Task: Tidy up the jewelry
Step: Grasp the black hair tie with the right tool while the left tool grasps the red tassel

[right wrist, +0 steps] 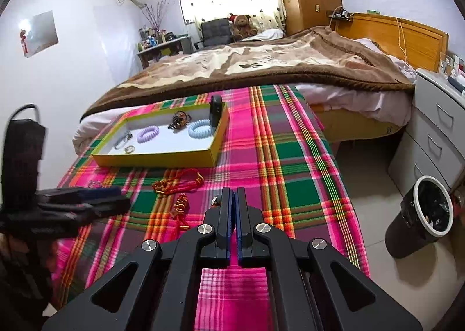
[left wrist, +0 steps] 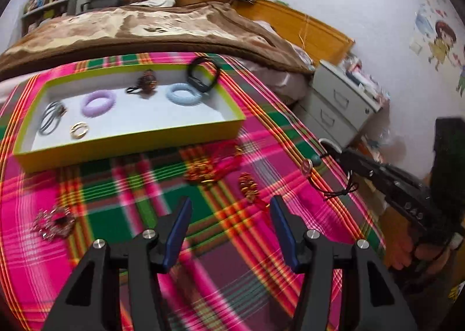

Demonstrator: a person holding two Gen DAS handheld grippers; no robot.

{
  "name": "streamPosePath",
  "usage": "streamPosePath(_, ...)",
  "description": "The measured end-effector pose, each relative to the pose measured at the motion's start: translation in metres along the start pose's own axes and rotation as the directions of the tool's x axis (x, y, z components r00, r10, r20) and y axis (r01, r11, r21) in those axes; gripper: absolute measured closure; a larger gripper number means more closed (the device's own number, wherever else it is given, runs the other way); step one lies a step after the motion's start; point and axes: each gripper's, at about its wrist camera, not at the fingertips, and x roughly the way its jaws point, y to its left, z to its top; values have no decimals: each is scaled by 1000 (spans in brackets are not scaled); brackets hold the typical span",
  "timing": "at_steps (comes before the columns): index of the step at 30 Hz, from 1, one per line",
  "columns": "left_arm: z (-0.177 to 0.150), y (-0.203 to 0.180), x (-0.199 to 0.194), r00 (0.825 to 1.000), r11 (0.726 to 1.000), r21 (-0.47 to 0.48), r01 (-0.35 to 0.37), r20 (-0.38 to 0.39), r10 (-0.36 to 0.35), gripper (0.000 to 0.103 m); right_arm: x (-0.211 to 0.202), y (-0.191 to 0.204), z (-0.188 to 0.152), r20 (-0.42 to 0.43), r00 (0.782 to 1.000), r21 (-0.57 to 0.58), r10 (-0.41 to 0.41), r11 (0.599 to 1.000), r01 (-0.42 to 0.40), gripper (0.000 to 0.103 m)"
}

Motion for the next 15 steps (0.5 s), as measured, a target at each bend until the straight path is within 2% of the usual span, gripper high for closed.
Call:
streamPosePath(3,4,-19,9,999,996,71,-47,2,47,45,-4,2,2,14,1000,-7,11,1000,-11,102)
streamPosePath(5,6,-21,16,999,998,63,-30,-18,31,45,-6,3,2,21,1000,-11,13,1000,-13,102)
streamPosePath(11,9,-29,38,996,995,69,-68,-53,72,45,-10,-1,1,30,999,-7,18,1000,-18,102)
streamPosePath(15,7,-34,48,996,995,78,-61,-66,66,45,-11,-5,0,34,999,3,30,1000,-30,102)
